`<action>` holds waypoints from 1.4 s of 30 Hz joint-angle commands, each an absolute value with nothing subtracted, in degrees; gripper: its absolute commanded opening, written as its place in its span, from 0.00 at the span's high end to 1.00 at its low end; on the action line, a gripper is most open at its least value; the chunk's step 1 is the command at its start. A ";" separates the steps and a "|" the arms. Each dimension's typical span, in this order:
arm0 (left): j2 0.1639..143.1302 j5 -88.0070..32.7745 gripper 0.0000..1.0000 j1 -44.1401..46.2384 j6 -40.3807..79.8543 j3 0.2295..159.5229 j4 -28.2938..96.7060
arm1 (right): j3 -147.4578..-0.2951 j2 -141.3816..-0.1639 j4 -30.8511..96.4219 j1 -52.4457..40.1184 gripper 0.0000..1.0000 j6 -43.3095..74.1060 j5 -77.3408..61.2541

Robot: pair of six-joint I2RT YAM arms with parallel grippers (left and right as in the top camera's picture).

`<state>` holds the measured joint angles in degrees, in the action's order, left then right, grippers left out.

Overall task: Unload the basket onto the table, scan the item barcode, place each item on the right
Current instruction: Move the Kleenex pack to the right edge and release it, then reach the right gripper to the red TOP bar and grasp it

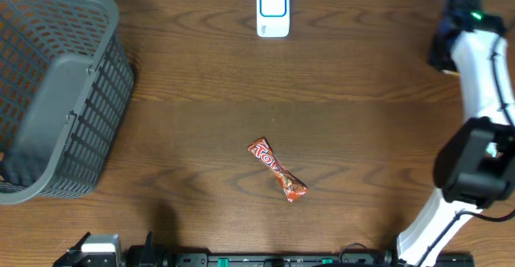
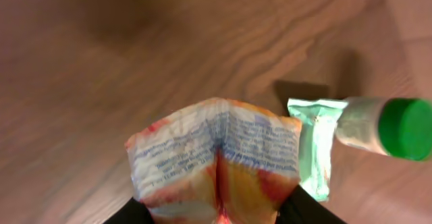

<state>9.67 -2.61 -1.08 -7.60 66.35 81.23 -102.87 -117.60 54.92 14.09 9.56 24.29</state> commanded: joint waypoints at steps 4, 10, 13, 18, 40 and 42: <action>9.47 -1.91 0.02 -1.32 -8.34 66.54 81.36 | -95.42 -117.82 49.50 22.09 0.64 9.37 9.72; 9.47 -1.91 0.02 -1.32 -8.34 66.54 81.36 | -89.84 -117.82 44.99 23.70 0.26 9.34 9.52; 9.47 -1.91 0.02 -1.32 -8.34 66.54 81.36 | -91.35 -117.16 47.24 23.68 0.01 9.34 10.39; 9.47 -1.91 0.02 -1.32 -8.34 66.54 81.36 | -96.90 -113.30 53.12 23.09 0.07 9.39 7.38; 9.47 -1.91 0.02 -1.32 -8.34 66.54 81.36 | -93.45 -110.76 67.26 -24.88 0.01 9.61 -8.40; 9.47 -1.91 0.02 -1.32 -8.34 66.54 81.36 | -92.51 -110.76 67.07 -30.65 0.01 11.33 -1.91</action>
<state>9.67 -2.61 -1.08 -7.60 66.35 81.23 -94.19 -110.26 66.83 -22.26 11.05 -10.81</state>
